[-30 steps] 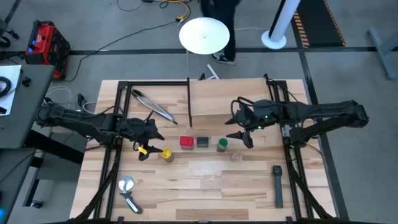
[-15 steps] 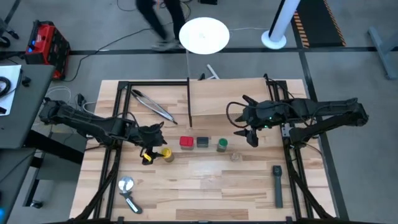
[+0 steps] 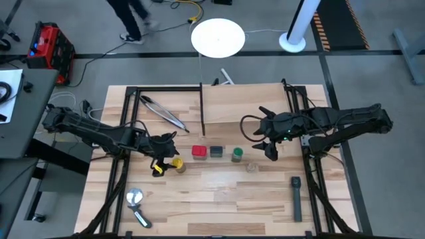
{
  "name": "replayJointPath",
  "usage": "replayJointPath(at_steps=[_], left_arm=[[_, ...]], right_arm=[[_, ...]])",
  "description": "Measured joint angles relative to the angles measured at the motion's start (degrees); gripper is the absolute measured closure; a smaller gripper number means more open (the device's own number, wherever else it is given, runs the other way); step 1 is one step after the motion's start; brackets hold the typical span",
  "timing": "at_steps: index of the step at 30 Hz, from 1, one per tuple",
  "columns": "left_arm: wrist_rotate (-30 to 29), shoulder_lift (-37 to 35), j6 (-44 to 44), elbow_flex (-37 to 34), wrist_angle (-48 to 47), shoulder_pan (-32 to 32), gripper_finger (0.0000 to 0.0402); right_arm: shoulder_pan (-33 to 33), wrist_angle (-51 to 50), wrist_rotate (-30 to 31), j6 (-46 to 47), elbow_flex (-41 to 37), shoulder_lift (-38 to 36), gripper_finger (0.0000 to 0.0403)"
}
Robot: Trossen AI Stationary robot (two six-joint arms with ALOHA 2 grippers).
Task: Shelf spices
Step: Put the yellow seasoning bottle on the shelf
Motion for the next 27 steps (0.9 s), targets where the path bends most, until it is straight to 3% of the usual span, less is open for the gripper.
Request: replayJointPath(at_steps=[21,27], left_arm=[[0.5,6.2,1.3,0.0,3.5,-0.1,0.0125],[3.8,10.2,1.6,0.0,6.9,-0.1,0.0125]], right_arm=[[0.3,0.1,0.0,0.4,-0.1,0.0,0.0126],[0.3,0.1,0.0,0.6,-0.1,0.0,0.0126]])
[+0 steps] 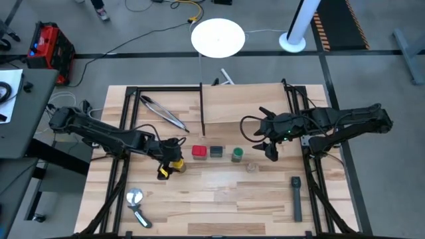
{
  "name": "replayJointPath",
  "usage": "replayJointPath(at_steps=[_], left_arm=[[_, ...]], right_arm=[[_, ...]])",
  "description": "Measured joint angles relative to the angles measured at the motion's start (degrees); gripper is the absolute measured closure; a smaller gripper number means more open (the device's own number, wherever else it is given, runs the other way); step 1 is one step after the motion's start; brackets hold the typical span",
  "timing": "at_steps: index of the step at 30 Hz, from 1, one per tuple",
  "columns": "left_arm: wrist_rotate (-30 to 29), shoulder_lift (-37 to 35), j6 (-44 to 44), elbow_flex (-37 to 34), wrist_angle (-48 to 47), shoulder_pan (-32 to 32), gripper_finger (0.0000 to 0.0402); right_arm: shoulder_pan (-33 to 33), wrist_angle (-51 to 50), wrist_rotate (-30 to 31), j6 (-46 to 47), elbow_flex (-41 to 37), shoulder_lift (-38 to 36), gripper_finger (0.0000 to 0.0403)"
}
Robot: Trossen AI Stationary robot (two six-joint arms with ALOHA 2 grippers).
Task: Shelf spices
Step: Put the yellow seasoning bottle on the shelf
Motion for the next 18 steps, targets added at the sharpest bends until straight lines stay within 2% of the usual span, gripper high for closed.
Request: replayJointPath(at_steps=[4,10,18], left_arm=[[1.8,1.2,-0.1,0.0,0.8,0.1,0.0133],[2.2,0.8,-0.2,0.0,0.7,0.3,0.0202],[4.0,-0.1,-0.3,0.2,-1.3,0.8,0.0203]], right_arm=[[0.1,0.0,0.0,0.0,0.0,0.1,0.0126],[0.1,-0.1,0.0,0.0,0.0,0.1,0.0126],[0.1,-0.1,0.0,0.0,0.0,0.1,0.0126]])
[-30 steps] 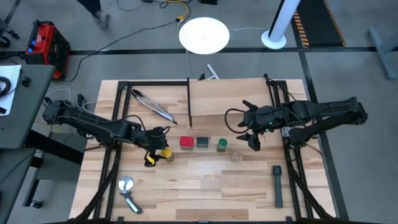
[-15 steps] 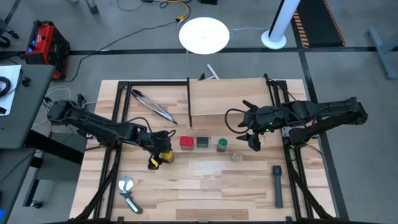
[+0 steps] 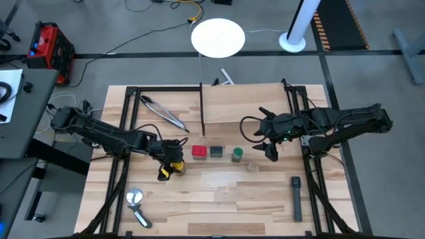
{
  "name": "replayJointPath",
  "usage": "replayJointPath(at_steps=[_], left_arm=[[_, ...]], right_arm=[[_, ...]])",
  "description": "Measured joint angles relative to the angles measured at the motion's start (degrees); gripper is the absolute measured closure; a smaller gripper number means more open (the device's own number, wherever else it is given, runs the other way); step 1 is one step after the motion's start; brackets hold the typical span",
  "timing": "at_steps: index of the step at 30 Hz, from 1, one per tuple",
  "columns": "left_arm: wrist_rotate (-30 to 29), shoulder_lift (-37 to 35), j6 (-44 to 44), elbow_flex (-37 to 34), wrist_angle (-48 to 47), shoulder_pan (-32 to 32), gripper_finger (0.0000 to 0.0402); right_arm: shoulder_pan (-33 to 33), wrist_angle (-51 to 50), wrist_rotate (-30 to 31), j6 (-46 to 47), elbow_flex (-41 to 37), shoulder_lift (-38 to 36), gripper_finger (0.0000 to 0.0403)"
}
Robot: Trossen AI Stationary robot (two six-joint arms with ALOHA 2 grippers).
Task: Shelf spices
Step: Put the yellow seasoning bottle on the shelf
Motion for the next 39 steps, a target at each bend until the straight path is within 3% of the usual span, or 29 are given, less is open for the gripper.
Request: replayJointPath(at_steps=[8,18,24,31,39], left_arm=[[-7.4,-3.8,6.6,12.6,-16.5,-1.4,0.0203],[-8.3,-0.6,28.4,38.2,-29.2,1.9,0.0203],[-2.4,5.8,45.4,52.6,-38.1,11.0,0.0203],[11.4,17.3,59.2,65.9,-46.0,24.3,0.0203],[13.7,27.9,65.0,72.8,-50.2,31.8,0.0203]], right_arm=[[1.5,-0.8,-0.1,1.8,0.0,-0.6,0.0126],[0.7,-7.7,0.1,5.4,0.0,-1.8,0.0126],[0.6,-8.1,-0.7,8.2,0.0,-1.8,0.0126],[3.8,-10.9,-3.2,14.2,0.0,-2.3,0.0126],[6.8,-19.0,-0.6,20.8,0.0,-4.2,0.0126]])
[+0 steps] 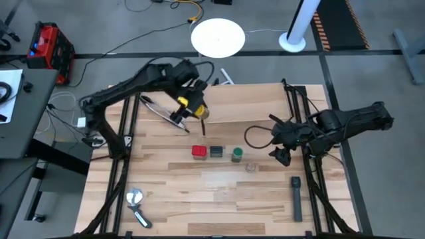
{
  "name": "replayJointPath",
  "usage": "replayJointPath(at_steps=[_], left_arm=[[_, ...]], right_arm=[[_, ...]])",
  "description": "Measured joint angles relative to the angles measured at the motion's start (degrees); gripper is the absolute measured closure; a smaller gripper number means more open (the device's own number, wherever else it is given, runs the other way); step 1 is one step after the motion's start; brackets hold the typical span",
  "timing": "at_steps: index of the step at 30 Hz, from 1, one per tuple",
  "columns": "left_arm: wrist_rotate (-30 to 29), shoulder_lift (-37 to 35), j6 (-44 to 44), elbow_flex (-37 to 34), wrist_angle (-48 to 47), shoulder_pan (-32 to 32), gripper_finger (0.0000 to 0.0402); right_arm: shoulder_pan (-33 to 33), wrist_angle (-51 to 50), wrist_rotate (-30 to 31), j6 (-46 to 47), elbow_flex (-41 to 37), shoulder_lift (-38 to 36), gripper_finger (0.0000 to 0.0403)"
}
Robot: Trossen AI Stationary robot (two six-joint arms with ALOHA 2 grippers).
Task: Shelf spices
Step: Put the yellow seasoning bottle on the shelf
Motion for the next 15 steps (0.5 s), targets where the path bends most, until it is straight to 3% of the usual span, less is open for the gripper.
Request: replayJointPath(at_steps=[15], left_arm=[[2.7,4.4,3.7,2.2,4.1,0.3,0.0203]], right_arm=[[3.6,-2.1,3.4,1.9,0.0,-3.3,0.0126]])
